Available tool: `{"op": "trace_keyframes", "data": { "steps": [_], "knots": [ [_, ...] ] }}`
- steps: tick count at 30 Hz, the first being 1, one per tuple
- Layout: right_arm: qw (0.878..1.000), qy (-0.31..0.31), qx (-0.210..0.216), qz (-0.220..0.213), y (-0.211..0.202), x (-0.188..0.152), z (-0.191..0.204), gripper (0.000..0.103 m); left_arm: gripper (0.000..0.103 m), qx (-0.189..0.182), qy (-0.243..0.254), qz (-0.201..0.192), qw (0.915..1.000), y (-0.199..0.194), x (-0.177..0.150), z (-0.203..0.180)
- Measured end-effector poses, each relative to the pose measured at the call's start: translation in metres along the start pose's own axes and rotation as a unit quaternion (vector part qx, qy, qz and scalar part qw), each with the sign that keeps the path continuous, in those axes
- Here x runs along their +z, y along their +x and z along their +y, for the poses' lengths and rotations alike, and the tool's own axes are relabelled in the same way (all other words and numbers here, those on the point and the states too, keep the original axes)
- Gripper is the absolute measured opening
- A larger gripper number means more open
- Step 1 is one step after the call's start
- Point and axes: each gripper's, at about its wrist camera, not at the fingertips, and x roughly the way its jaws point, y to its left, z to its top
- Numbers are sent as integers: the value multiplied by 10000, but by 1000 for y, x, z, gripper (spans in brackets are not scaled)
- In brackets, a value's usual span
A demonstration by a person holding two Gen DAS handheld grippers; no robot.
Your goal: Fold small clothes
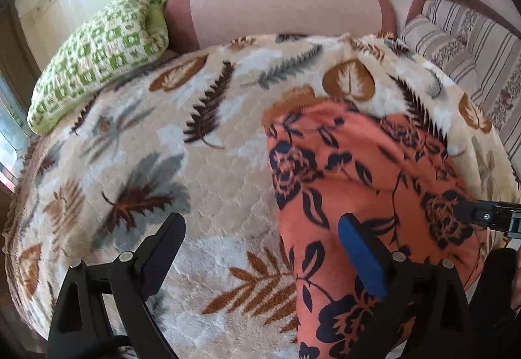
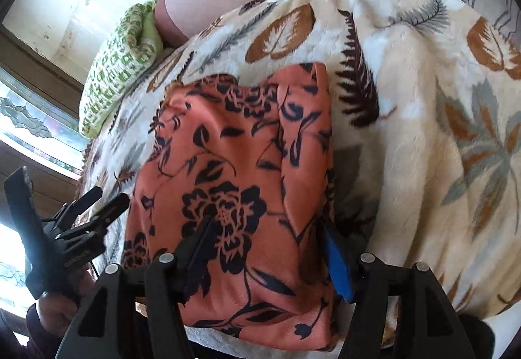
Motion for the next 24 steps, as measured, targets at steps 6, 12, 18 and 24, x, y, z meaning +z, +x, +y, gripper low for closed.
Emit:
{"op": "trace_keyframes", "data": {
  "steps": [6,12,18,24],
  "knots": [
    [9992,182,269,250,15,15,-6,67,96,40,129,-149,9998,-5,12,-5],
    [9981,231,402,408,29,20,-9,69,96,-87,132,1,9999,10,15,-12],
    [9942,390,843,548,43,24,-21,81,96,-875,-191,671,9937,46,12,-12],
    [9910,206,1166,631,48,27,-17,88,96,-2408,-807,1551,9547,81,7,-3]
  ]
}}
